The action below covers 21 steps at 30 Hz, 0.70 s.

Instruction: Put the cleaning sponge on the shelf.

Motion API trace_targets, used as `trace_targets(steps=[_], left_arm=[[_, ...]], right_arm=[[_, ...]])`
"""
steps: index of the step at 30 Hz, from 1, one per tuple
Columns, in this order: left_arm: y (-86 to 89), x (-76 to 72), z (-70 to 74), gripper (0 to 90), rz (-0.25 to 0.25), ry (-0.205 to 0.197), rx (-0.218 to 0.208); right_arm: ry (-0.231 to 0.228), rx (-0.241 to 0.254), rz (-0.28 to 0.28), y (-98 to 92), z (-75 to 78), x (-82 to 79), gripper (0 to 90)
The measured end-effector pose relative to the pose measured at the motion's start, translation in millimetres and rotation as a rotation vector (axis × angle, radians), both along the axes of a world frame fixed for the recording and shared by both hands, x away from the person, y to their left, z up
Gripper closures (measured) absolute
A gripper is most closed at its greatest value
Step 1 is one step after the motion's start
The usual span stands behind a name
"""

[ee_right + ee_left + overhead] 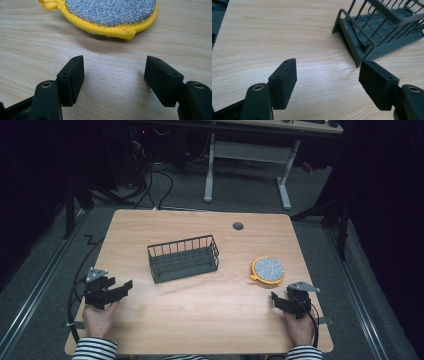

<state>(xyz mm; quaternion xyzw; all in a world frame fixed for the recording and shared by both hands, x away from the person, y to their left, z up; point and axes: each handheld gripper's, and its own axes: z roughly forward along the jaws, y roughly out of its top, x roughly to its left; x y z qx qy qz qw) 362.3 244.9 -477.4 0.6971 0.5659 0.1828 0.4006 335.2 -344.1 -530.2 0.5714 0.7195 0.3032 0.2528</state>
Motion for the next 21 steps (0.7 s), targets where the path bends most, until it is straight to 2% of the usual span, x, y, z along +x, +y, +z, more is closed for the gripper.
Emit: trace_targets(steps=[4,6,8,10,12,14,18,19,21], left_arm=[[-3.3,1.6,11.4,30.9,-0.016,-0.002,0.002],[-9.5,5.6,22.8,30.7,-0.038,-0.007,-0.002],[-11.2,7.1,25.3,30.6,-0.041,-0.010,-0.005],[-19.8,16.6,34.4,30.6,-0.056,-0.007,0.006],[-22.1,19.1,36.3,30.7,-0.061,-0.005,0.013],[-32.0,30.7,42.8,31.4,-0.075,-0.002,0.013],[-39.6,42.1,47.0,32.2,-0.082,-0.002,0.023],[-43.5,49.2,49.1,32.6,-0.089,-0.002,0.013],[-47.9,55.9,51.5,33.1,-0.095,0.000,0.023]], right_arm=[[0.000,0.000,0.000,0.0,0.0,0.0,32.6],[0.000,0.000,0.000,0.0,0.0,0.0,32.6],[0.000,0.000,0.000,0.0,0.0,0.0,32.6],[0.000,0.000,0.000,0.0,0.0,0.0,32.6],[0.000,0.000,0.000,0.0,0.0,0.0,32.6],[0.000,0.001,0.001,-0.1,0.0,0.0,32.6],[0.000,0.001,0.001,-0.1,0.0,0.0,32.5],[0.000,0.000,0.001,0.0,0.0,-0.1,32.5],[0.000,0.000,0.001,-0.1,0.0,-0.1,32.5]])
